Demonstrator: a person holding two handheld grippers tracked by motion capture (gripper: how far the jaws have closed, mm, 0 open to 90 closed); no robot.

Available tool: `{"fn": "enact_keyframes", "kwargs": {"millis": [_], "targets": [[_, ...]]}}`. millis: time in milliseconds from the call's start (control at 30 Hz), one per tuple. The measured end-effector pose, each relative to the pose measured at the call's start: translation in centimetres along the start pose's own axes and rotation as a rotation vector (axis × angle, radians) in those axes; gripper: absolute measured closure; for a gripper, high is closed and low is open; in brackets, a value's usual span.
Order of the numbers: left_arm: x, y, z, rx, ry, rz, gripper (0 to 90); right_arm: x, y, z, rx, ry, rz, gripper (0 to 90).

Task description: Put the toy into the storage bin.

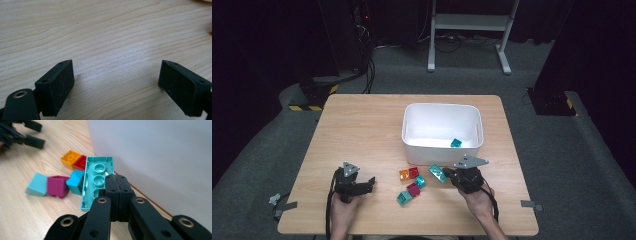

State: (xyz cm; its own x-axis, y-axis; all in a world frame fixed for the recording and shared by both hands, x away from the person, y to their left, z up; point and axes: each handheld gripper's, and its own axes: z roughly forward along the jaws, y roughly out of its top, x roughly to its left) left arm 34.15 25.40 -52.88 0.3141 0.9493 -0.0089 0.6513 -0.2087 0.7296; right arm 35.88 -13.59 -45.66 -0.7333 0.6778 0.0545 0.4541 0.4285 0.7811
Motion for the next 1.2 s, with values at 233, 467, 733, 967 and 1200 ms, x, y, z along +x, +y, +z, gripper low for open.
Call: {"fn": "enact_keyframes", "kwargs": {"millis": [233,467,733,967,1200], "targets": [[0.0,0.0,0.0,0.0,0.0,0.0,13.3,-0.1,1.2,-1.0,-0.013,0.014,-0.016,89.8],[0.0,0.0,0.0,-0.001,0.001,0.0,13.3,-0.1,2.6,-1.9,-0.02,0.02,-0.034,89.8],[0.0,0.0,0.0,-0.001,0.001,0.0,13.3,-0.4,4.2,-3.0,-0.041,0.047,-0.04,89.8],[0.0,0.0,0.0,-0.001,0.001,0.0,13.3,-0.6,5.4,-3.6,-0.054,0.074,-0.05,89.8],[0.0,0.0,0.0,-0.001,0.0,0.0,13.3,-0.8,6.8,-4.2,-0.07,0.075,-0.049,89.8]]}}
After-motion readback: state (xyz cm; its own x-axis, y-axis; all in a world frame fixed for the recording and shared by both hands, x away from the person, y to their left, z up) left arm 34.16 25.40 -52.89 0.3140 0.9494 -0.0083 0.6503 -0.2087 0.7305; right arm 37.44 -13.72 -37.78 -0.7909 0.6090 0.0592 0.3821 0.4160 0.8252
